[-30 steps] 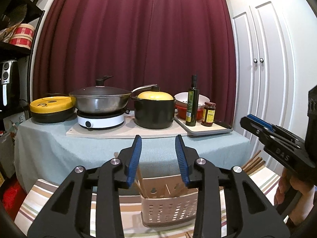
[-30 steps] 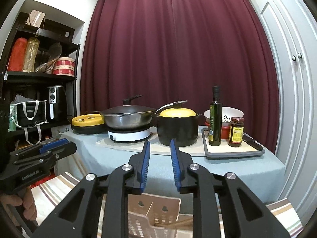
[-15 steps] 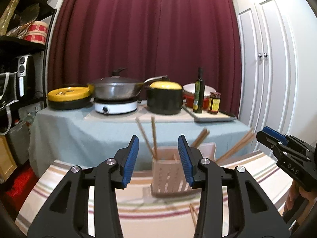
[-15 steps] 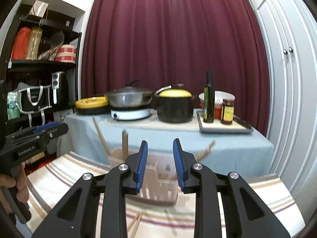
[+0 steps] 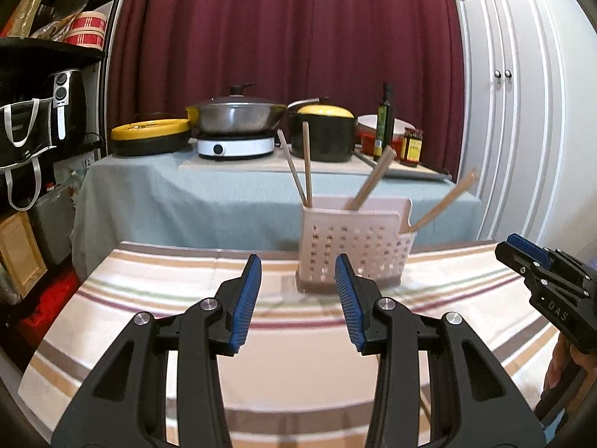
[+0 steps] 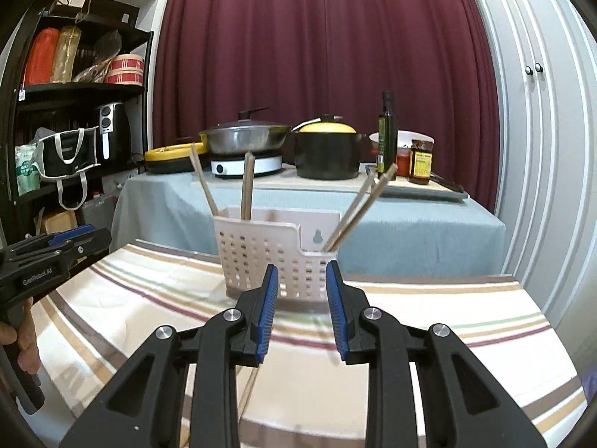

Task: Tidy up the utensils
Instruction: 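Move both tools back down toward the last loose chopsticks, then close the right gripper on one chopstick while the left gripper grasps the other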

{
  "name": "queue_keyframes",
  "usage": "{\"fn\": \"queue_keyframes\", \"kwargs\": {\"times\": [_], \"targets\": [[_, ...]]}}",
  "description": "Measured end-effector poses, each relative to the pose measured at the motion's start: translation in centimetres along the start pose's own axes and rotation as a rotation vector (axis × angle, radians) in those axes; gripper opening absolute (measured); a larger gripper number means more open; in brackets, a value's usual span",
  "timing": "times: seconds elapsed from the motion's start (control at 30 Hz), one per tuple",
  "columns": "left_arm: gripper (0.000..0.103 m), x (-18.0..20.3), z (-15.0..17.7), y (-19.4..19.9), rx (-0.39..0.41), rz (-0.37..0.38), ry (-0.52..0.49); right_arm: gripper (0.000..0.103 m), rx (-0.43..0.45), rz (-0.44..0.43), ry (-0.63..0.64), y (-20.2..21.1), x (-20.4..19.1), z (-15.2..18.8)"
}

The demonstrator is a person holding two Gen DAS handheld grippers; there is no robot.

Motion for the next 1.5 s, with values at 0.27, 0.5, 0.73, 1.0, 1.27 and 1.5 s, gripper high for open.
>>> {"fn": "queue_keyframes", "kwargs": {"times": [0.27, 0.5, 0.73, 1.0, 1.27, 1.5], "targets": [[0.042, 0.1, 3.0, 2.3, -0.053, -0.013, -0.002, 0.028, -0.051, 0.006, 0.004, 2.0, -0.4, 3.1], [0.048, 0.3, 6.1, 4.0, -0.095, -0.021, -0.018, 0.028, -0.106, -0.024, 0.013, 3.6, -2.0, 6.3], [0.049, 0.6, 8.7, 4.6, -0.147, -0.021, -0.014, 0.034, -0.164, -0.074, 0.029, 4.6, -3.7, 9.5], [0.05, 1.6, 10.0, 4.7, -0.174, -0.015, -0.014, 0.034, -0.221, -0.119, 0.032, 4.8, -4.9, 11.8], [0.05, 2.2, 10.7, 4.6, -0.19, -0.007, -0.009, 0.034, -0.274, -0.147, 0.036, 4.6, -5.7, 13.6], [0.05, 3.2, 11.3, 4.6, -0.203, 0.019, -0.017, 0.018, -0.315, -0.139, 0.025, 4.6, -5.3, 14.8]]}}
Point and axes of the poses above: each gripper's, at about its wrist camera, not at the fingertips, and y roughly against the way its jaws point, x to its right, z to its underside, the point moved 7 cm from there along -y, roughly the way its jaws point, and after that the axes turned 15 degrees about x, right-handed, at the moved point
